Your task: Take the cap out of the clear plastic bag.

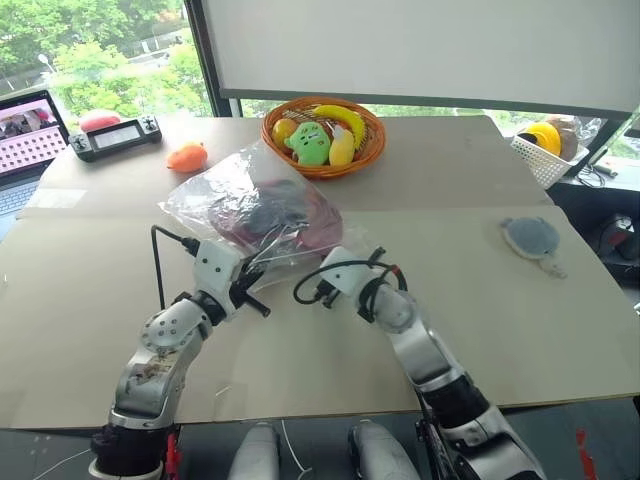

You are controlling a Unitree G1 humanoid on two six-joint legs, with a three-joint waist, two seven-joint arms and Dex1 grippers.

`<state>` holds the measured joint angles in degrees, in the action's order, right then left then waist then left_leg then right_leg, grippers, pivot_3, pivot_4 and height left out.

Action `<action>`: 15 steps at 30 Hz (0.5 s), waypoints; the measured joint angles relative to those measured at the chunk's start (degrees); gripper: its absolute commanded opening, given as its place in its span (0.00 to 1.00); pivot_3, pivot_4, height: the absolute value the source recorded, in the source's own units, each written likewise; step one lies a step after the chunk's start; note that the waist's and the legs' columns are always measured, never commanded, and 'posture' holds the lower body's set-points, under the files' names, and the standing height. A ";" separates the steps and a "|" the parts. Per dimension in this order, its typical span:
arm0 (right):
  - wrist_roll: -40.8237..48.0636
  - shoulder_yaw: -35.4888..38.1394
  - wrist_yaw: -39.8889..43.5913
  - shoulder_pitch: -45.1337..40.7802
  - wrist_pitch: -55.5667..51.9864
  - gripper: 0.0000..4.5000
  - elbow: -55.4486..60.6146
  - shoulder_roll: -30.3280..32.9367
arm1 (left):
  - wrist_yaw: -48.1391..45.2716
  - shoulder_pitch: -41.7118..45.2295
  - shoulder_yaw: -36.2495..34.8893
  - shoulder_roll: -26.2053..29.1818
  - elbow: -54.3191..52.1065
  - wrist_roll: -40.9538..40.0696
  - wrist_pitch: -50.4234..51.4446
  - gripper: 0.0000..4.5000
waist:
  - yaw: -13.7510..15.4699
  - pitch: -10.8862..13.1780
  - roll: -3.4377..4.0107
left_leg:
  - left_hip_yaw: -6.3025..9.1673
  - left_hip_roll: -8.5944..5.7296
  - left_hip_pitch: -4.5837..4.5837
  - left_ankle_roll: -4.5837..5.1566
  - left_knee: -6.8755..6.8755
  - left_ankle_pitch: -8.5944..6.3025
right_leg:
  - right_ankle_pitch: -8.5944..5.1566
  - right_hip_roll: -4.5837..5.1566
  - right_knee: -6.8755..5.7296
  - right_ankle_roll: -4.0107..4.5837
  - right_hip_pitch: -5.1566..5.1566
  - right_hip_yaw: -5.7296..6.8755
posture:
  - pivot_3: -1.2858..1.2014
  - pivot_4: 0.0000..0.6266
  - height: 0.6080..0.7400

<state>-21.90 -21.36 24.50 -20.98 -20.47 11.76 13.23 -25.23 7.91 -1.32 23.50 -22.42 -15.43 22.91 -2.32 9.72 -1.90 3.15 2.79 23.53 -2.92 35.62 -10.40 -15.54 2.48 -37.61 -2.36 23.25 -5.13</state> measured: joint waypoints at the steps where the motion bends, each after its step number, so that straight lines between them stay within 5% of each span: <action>1: 1.01 0.24 1.97 1.88 -0.37 0.00 3.72 1.56 | 0.00 0.00 0.02 -0.01 0.08 0.07 -0.06 0.00 | -0.02 0.00 0.00 | 0.00 0.00 0.01 -0.02 0.00 -0.02 | -0.01 0.00 0.02 -0.02 0.00 0.00 | 0.52 0.24 0.96; 15: 8.81 4.52 12.55 10.72 -11.66 0.00 23.02 11.28 | -0.21 0.00 0.47 -0.58 0.91 0.35 -0.51 0.00 | -0.07 0.01 -0.05 | -0.01 0.00 -0.05 -0.05 0.03 -0.04 | -0.04 0.00 0.06 -0.07 -0.07 0.00 | 0.52 0.24 0.96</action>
<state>-13.09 -16.84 37.05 -10.27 -32.13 34.78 24.51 -25.44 7.91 -0.84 22.92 -21.51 -15.08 22.40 -2.40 9.74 -1.94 3.14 2.79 23.48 -2.97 35.65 -10.44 -15.58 2.48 -37.55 -2.42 23.18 -5.12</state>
